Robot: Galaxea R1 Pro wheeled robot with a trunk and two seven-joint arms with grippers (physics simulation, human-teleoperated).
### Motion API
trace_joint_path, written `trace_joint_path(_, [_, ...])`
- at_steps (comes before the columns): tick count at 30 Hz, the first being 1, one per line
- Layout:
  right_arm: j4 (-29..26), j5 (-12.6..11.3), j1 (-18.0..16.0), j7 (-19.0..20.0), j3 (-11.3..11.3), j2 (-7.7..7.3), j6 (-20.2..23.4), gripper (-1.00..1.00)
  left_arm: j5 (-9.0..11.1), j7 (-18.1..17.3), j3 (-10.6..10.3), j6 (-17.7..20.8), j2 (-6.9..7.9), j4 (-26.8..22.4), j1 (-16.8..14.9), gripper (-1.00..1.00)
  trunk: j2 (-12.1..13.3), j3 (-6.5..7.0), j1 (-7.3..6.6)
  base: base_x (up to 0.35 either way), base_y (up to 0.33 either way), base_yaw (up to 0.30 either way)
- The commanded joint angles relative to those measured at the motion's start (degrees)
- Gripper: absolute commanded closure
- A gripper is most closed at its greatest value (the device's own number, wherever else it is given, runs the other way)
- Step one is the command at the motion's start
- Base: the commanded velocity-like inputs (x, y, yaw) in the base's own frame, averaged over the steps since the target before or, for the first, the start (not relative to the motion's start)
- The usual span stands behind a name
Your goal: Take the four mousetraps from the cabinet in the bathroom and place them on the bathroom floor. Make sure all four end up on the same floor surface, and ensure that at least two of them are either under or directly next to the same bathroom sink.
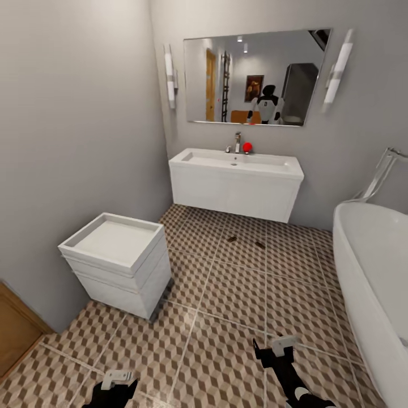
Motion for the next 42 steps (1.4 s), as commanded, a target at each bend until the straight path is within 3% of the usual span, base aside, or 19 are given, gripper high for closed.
trace_joint_path(1, [0.0, 0.2, 0.0, -0.2, 0.2, -0.02, -0.1, -1.0, 0.2, -0.3, 0.1, -0.3, 0.01, 0.3, -0.1, -1.0, 0.0, -0.07, 0.0, 0.0, 0.0, 0.276])
trace_joint_path(42, [0.0, 0.2, 0.0, -0.2, 0.2, -0.02, -0.1, -1.0, 0.2, -0.3, 0.1, -0.3, 0.01, 0.3, -0.1, -1.0, 0.0, -0.21, 0.0, 0.0, 0.0, 0.279])
